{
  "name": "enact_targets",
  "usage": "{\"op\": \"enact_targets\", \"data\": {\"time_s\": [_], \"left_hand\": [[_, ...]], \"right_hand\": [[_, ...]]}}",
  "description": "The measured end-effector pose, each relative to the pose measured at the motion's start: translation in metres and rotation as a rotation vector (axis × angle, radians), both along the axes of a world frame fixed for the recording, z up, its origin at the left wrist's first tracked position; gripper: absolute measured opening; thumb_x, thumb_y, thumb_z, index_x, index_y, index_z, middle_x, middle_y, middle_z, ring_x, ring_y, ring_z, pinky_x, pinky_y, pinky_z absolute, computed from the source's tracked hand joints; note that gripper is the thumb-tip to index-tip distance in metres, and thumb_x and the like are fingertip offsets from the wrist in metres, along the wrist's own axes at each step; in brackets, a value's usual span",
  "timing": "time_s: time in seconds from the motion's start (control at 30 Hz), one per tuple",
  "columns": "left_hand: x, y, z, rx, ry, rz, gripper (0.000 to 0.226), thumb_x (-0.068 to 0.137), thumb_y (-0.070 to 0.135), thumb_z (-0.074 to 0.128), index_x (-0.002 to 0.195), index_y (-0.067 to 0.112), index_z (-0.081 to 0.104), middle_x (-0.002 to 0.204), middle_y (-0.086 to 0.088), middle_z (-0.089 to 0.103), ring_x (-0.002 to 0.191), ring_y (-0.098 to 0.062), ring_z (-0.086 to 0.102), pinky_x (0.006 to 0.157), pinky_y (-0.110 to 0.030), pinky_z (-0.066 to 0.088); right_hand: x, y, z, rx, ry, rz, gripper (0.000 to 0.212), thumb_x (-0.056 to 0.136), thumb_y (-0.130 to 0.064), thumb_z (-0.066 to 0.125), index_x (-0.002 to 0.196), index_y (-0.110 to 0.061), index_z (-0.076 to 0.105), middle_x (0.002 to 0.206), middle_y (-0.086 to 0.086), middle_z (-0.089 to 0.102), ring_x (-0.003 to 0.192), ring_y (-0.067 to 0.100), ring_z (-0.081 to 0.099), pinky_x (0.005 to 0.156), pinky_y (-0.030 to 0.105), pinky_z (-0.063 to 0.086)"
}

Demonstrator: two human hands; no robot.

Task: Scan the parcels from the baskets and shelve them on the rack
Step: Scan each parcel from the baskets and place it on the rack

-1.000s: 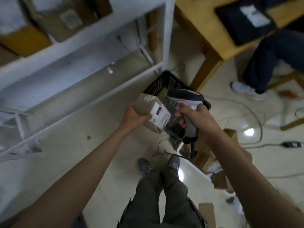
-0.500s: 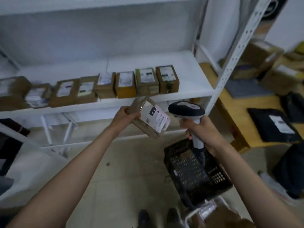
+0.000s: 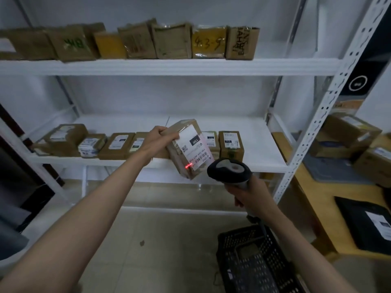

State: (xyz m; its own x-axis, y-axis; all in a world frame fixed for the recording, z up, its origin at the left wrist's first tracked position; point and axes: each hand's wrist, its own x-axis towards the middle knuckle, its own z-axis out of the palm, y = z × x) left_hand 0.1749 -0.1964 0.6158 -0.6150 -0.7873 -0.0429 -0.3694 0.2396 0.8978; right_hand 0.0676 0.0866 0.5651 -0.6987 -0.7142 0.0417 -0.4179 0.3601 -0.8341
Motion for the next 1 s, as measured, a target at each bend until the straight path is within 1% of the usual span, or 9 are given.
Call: {"op": "enact_targets", "data": {"time_s": [0.07,0.17,0.27,0.33,0.4,0.6,0.77,0.93,1.0], "left_hand": [[-0.002,0.001,0.007,-0.032,0.013,0.024,0.053,0.084,0.035,0.074,0.13,0.016,0.056,0.123,-0.002,0.062,0.112,-0.019,0.06,0.09,-0.033,0.051],[-0.008,-0.001,0.014,-0.067,0.027,0.054,0.047,0.085,0.035,0.073,0.126,0.018,0.057,0.124,-0.002,0.062,0.113,-0.02,0.06,0.096,-0.037,0.051],[-0.014,-0.004,0.02,-0.089,0.03,0.051,0.045,0.084,0.034,0.074,0.123,0.02,0.056,0.124,-0.003,0.062,0.114,-0.02,0.059,0.085,-0.032,0.052],[-0.017,-0.006,0.022,-0.098,0.024,0.045,0.047,0.084,0.035,0.074,0.125,0.02,0.056,0.126,-0.003,0.061,0.116,-0.021,0.059,0.096,-0.037,0.051],[-0.02,-0.006,0.024,-0.109,0.02,0.04,0.05,0.084,0.036,0.074,0.127,0.019,0.055,0.126,-0.003,0.061,0.116,-0.021,0.059,0.104,-0.042,0.048],[-0.033,-0.003,0.028,-0.114,0.0,-0.004,0.06,0.083,0.041,0.073,0.134,0.017,0.052,0.127,-0.004,0.06,0.115,-0.022,0.059,0.105,-0.045,0.049],[-0.047,0.011,0.032,-0.062,0.044,-0.043,0.079,0.067,0.053,0.069,0.134,0.015,0.053,0.127,-0.004,0.061,0.116,-0.022,0.059,0.106,-0.045,0.048],[-0.077,0.022,0.037,0.064,0.191,-0.098,0.055,0.081,0.041,0.069,0.127,0.013,0.056,0.119,-0.009,0.065,0.105,-0.021,0.065,0.093,-0.035,0.056],[-0.09,0.031,0.043,0.121,0.229,-0.168,0.056,0.077,0.043,0.066,0.121,0.011,0.059,0.114,-0.01,0.066,0.099,-0.019,0.065,0.089,-0.031,0.055]], "right_hand": [[-0.006,0.0,0.004,-0.003,0.025,0.022,0.018,0.091,-0.018,0.073,0.075,-0.011,0.067,0.049,-0.001,0.065,0.043,0.008,0.06,0.053,0.026,0.048],[-0.014,-0.001,0.01,-0.021,0.054,0.055,0.018,0.091,-0.017,0.073,0.076,-0.018,0.063,0.046,-0.007,0.062,0.041,0.005,0.059,0.049,0.018,0.045],[-0.021,-0.002,0.015,-0.038,0.065,0.064,0.022,0.092,-0.017,0.072,0.073,-0.02,0.061,0.044,-0.008,0.061,0.04,0.003,0.057,0.048,0.015,0.044],[-0.026,-0.002,0.016,-0.057,0.058,0.043,0.024,0.091,-0.018,0.072,0.07,-0.018,0.061,0.044,-0.007,0.062,0.04,0.003,0.057,0.048,0.012,0.044],[-0.032,-0.002,0.017,-0.082,0.029,0.029,0.022,0.091,-0.02,0.072,0.072,-0.013,0.064,0.046,-0.003,0.064,0.041,0.004,0.058,0.049,0.014,0.045],[-0.051,0.003,0.018,-0.236,-0.139,-0.025,0.009,0.09,-0.02,0.073,0.09,-0.013,0.068,0.067,0.009,0.073,0.049,0.017,0.065,0.052,0.026,0.052],[-0.067,0.013,0.024,-0.4,-0.301,-0.107,0.009,0.092,-0.018,0.072,0.098,-0.012,0.069,0.072,0.006,0.073,0.052,0.017,0.064,0.052,0.027,0.052],[-0.088,0.024,0.047,-0.604,-0.386,-0.182,0.013,0.092,-0.011,0.071,0.105,-0.014,0.069,0.073,0.001,0.07,0.053,0.018,0.06,0.05,0.03,0.051],[-0.098,0.03,0.058,-0.675,-0.392,-0.223,0.015,0.094,-0.011,0.07,0.108,-0.011,0.067,0.077,0.003,0.069,0.054,0.017,0.06,0.05,0.03,0.05]]}}
